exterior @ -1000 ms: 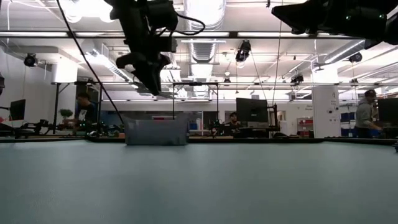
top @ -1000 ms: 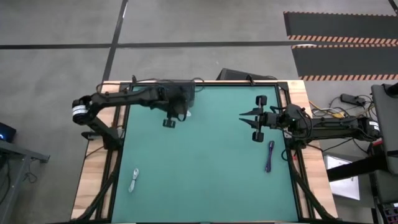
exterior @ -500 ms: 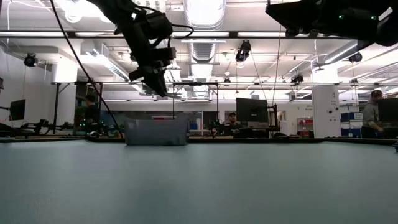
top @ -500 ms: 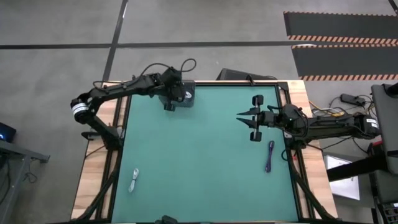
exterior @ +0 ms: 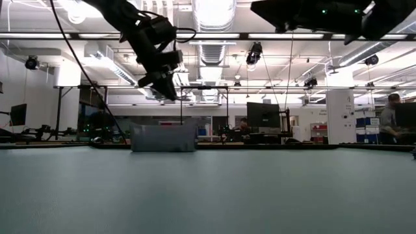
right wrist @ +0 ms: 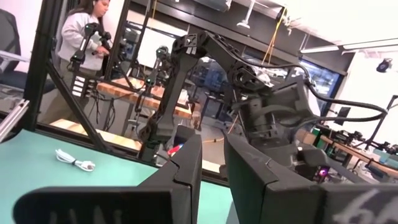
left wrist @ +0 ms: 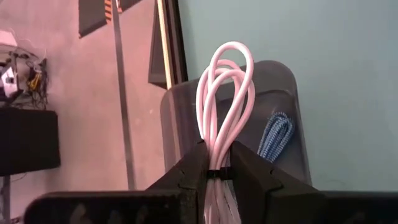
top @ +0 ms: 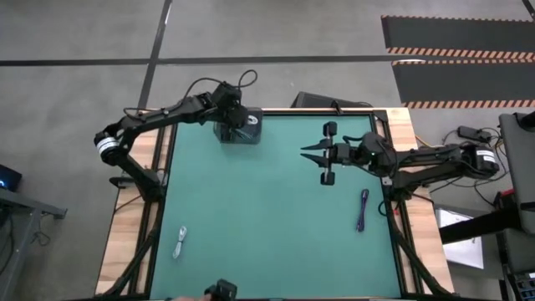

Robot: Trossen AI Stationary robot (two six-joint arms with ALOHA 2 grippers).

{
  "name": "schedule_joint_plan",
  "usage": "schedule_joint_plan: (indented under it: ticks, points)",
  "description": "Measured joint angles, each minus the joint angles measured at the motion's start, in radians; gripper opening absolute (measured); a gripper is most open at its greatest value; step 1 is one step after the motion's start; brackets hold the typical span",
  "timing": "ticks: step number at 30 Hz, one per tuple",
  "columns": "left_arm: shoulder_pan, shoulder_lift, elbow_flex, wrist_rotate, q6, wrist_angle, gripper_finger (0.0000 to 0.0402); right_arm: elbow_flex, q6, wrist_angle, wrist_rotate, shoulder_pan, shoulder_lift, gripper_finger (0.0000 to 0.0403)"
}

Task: Pick and place USB-C Cables
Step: Put the white charger cable into the bin

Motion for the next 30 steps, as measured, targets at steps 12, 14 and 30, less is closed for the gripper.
schedule_joint_plan:
  ticks: [12, 14, 30]
  points:
    - [0.1, 0.001, -0.018, 0.133, -0.03, 0.038, 0.0042, 0.094, 0.0, -0.007, 0.0, 0.0, 0.105, 0.0059]
    - [0.115, 0.001, -0.033, 0.148, -0.055, 0.059, 0.0042, 0.098, 0.001, -0.007, 0.0, 0.0, 0.109, 0.0059]
    - [0.141, 0.001, -0.233, 0.158, -0.091, 0.25, 0.0042, 0.098, 0.003, -0.007, 0.0, 0.0, 0.106, 0.0059]
